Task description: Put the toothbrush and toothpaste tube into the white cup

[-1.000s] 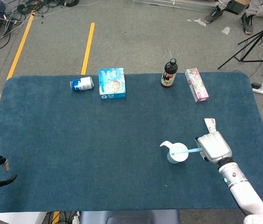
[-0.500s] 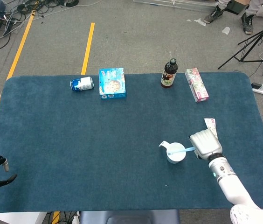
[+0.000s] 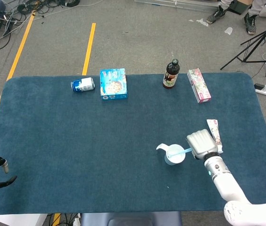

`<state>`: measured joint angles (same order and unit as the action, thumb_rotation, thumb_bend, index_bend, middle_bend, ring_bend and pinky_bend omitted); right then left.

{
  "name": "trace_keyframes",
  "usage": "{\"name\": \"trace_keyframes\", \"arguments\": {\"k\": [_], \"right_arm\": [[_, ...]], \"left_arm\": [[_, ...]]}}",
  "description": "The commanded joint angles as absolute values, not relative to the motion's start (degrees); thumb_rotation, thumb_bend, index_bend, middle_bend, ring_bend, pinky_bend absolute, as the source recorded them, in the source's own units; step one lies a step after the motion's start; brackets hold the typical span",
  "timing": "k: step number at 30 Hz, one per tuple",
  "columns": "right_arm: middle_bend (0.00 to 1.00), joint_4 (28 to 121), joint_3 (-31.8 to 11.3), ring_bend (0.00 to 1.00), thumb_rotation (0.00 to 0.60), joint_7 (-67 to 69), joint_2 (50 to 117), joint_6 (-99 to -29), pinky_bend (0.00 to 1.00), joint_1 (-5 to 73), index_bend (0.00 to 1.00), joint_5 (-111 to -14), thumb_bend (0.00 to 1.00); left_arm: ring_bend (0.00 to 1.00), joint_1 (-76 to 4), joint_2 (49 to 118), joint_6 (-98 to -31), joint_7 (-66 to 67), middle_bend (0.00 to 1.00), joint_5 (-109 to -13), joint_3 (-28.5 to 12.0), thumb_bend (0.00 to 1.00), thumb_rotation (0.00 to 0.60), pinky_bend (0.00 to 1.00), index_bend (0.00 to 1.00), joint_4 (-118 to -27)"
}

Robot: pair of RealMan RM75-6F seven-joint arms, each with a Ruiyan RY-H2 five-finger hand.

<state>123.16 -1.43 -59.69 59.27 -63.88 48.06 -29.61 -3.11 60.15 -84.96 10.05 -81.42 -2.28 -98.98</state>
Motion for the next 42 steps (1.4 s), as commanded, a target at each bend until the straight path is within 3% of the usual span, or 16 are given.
{"name": "trace_keyframes", "arguments": {"k": [1, 9, 14, 29, 42], "right_arm": [[1.00, 123.63, -1.11, 1.00, 0.600, -59.70, 59.23, -63.71, 1.00, 49.20, 0.56, -28.58, 0.28], [1.00, 123.99, -0.13, 1.00, 0.600, -58.25, 58.97, -63.56, 1.00, 50.53, 0.32, -28.39, 0.27], [1.00, 124.06, 0.31, 1.00, 0.600, -56.38, 58.72, -63.50, 1.00, 50.61, 0.24, -30.08, 0.27], [1.00, 122.61, -0.80, 1.00, 0.600, -44.69, 57.43, -64.10, 1.00, 46.96, 0.23, -43.91, 0.26], [1.00, 119.13, 1.58, 1.00, 0.600, -27.20, 48.87, -72.07, 1.00, 34.05, 0.22, -64.44, 0.25]], "left_arm": [[0.44, -3.10, 60.16, -84.96, 10.09, 0.54, -81.34, -2.31, 0.00, 0.600, 0.41, 0.66, -98.98], [0.44, -3.09, 60.12, -84.95, 9.99, 0.54, -81.29, -2.34, 0.00, 0.600, 0.41, 0.66, -98.96], [0.44, -3.10, 60.15, -84.88, 10.09, 0.54, -81.30, -2.29, 0.00, 0.600, 0.41, 0.66, -98.96], [0.44, -3.09, 60.12, -84.77, 9.98, 0.54, -81.22, -2.28, 0.00, 0.600, 0.41, 0.66, -98.93], [0.44, -3.07, 60.22, -84.79, 10.29, 0.54, -81.28, -2.21, 0.00, 0.600, 0.41, 0.66, -99.00]]}}
